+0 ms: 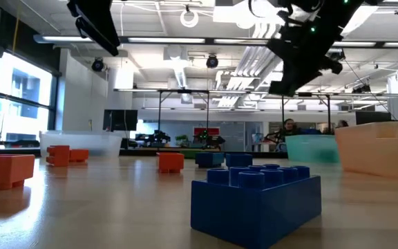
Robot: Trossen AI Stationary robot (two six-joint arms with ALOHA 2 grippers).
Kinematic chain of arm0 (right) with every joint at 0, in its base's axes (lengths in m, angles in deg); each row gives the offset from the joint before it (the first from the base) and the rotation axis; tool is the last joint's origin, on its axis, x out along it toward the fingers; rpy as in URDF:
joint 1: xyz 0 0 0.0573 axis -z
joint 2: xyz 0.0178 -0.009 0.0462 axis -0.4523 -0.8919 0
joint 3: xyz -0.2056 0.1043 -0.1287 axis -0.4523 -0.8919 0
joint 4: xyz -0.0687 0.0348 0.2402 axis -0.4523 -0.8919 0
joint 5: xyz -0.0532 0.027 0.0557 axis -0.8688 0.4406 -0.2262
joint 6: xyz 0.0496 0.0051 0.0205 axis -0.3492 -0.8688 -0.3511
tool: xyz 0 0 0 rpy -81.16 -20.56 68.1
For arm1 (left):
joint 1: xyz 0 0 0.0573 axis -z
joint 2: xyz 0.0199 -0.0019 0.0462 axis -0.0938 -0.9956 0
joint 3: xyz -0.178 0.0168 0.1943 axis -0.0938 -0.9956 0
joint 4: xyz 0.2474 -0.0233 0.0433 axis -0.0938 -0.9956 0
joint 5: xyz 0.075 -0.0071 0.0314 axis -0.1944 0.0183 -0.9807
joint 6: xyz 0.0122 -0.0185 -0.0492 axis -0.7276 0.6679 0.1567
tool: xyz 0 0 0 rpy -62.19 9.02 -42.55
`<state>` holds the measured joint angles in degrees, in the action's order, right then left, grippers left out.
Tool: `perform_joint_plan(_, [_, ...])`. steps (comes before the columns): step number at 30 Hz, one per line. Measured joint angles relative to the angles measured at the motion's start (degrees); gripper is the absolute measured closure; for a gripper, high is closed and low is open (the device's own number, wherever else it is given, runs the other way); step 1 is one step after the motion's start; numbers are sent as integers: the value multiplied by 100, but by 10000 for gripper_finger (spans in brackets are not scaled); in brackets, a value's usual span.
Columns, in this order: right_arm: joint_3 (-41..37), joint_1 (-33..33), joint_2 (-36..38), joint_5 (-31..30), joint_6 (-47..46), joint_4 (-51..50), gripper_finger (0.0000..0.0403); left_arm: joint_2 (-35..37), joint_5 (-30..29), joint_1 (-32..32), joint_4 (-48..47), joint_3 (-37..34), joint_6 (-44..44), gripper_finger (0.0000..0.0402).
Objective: Sort & place blocks by color
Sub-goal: Put the green game piece into the green bin
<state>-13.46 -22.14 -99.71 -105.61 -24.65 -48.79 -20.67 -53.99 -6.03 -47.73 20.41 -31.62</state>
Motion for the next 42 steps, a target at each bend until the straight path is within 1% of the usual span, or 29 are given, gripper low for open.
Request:
perform_joint_plan(4, [0,676,63,-2,252,-601,338,0,10,0,48,-1,34,197])
perform_joint_plan(8, [-1,1462,44,373,690,-988,338,0,66,2,222,0,427,197])
perform_joint_plan(13, [-2,2436,43,881,1522,-1029,338,0,350,3,261,0,756,197])
perform_joint_plan(15, [-2,2799,43,1047,1840,-1029,338,0,503,24,259,0,761,197])
perform_joint_plan(18, [-2,3250,43,1106,2414,-1027,338,0,661,154,272,-23,808,197])
perform_joint_plan(22, [-7,3716,-69,1199,3128,-1003,338,0,650,401,312,-202,1317,197])
perform_joint_plan(28, [-11,4173,-487,1489,3707,-818,338,-63,644,866,535,-485,1811,197])
perform_joint_plan(31, [-11,4322,-761,1795,3877,-709,338,-71,645,1099,679,-590,2087,197])
perform_joint_plan(36, [-13,4480,-1103,1901,4075,-629,338,-72,733,1497,892,-697,2441,197])
perform_joint_plan(38, [-13,4539,-1174,2038,4142,-629,332,-70,731,1667,901,-697,2495,197])
perform_joint_plan(42, [-13,4660,-1205,2209,4264,-627,309,-70,736,1986,900,-697,2555,197])
